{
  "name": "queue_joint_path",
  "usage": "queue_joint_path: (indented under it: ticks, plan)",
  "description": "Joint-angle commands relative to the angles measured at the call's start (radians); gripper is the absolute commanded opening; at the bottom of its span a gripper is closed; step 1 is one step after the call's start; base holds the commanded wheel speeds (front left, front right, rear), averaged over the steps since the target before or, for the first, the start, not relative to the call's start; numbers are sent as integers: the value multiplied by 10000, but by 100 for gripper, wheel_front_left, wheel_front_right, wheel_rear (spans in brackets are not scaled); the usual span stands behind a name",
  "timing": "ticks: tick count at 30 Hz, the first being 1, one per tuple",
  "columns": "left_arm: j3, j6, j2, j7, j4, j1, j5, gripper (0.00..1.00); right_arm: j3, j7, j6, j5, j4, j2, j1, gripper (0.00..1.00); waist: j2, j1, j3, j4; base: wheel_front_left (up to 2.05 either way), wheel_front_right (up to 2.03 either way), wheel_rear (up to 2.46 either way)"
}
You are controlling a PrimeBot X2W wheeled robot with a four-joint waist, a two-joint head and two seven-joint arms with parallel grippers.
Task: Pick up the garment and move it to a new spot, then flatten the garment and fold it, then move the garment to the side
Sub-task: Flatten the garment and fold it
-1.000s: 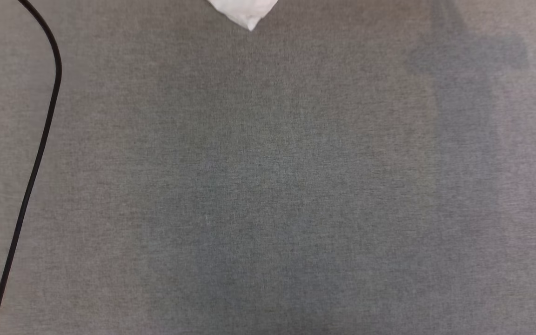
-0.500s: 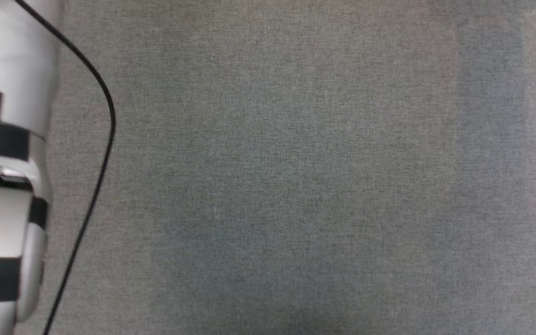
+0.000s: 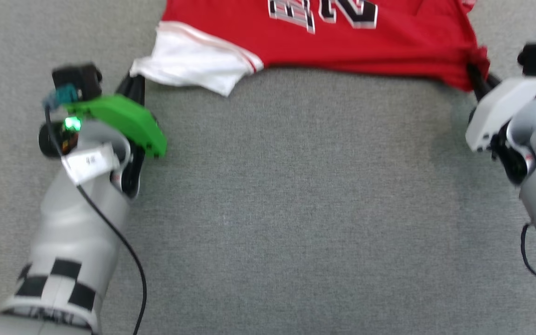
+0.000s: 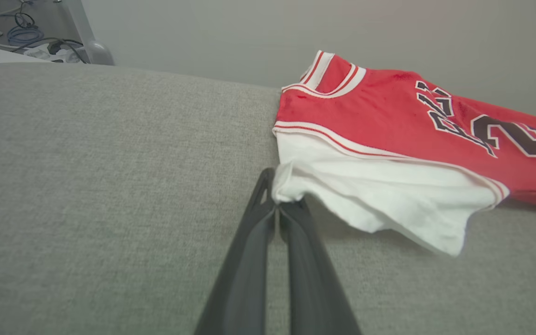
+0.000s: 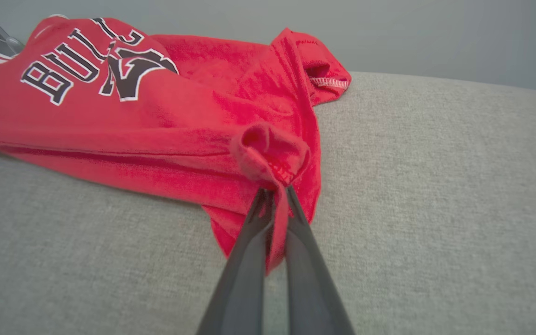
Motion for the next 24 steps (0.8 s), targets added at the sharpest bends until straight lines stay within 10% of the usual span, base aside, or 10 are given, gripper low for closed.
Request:
queue_joint_path:
  ticks: [1,11,24]
  plan:
    - [110,-31,145,-59,-287,605,-87,0,110,-131,-7,177,-140,-135,422,0,0,1,-1200,109,0,0,0]
    - [436,259,679,-56,-2358,4384,-120,0,384,-562,-7,763,-1130,-686,2923,0,0,1,-2944,47,0,0,0]
    - [804,2261,1278,1552,-7790,9844,-764,0,-914,-406,-7,387,-3220,-1000,6738,0,0,1,-3951,134,0,0,0]
